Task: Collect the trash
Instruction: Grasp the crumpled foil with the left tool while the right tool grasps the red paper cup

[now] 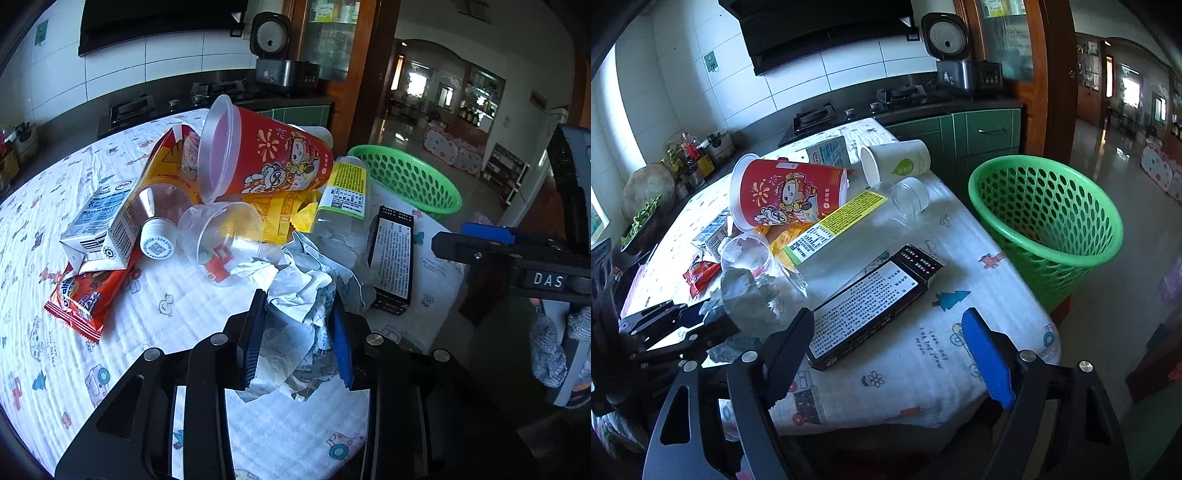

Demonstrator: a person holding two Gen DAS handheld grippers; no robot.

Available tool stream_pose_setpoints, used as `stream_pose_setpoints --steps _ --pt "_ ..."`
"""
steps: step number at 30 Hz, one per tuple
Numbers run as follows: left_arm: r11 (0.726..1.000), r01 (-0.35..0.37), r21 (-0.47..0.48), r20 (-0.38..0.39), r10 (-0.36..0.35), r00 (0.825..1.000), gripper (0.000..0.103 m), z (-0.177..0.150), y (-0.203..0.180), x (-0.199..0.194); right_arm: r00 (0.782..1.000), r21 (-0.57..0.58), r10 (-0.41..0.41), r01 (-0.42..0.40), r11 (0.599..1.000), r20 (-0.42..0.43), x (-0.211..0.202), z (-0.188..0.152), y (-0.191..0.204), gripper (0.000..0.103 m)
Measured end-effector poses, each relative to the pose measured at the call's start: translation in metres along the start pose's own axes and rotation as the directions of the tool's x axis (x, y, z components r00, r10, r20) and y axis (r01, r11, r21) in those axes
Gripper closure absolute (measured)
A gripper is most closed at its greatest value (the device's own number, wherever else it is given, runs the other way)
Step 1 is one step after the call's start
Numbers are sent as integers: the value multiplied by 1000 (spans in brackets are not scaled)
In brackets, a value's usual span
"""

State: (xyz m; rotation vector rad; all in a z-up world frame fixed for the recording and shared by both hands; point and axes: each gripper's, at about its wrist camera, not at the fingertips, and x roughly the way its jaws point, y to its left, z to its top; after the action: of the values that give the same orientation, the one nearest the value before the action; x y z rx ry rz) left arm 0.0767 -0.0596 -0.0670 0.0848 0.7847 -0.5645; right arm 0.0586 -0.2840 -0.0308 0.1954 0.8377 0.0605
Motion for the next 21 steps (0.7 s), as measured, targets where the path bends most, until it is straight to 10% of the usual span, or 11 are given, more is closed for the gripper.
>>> stream_pose_setpoints --steps 9,16,21 --pt "999 -2 -43 61 5 998 72 0 17 -27 998 64 -9 13 998 -65 19 8 0 31" --pt "997 -3 -80 83 10 996 72 -2 32 -42 1000 -203 -2 4 979 9 11 40 41 32" --pt "995 -16 -94 87 24 996 72 -1 38 -48 999 -450 37 -34 893 -2 26 71 71 26"
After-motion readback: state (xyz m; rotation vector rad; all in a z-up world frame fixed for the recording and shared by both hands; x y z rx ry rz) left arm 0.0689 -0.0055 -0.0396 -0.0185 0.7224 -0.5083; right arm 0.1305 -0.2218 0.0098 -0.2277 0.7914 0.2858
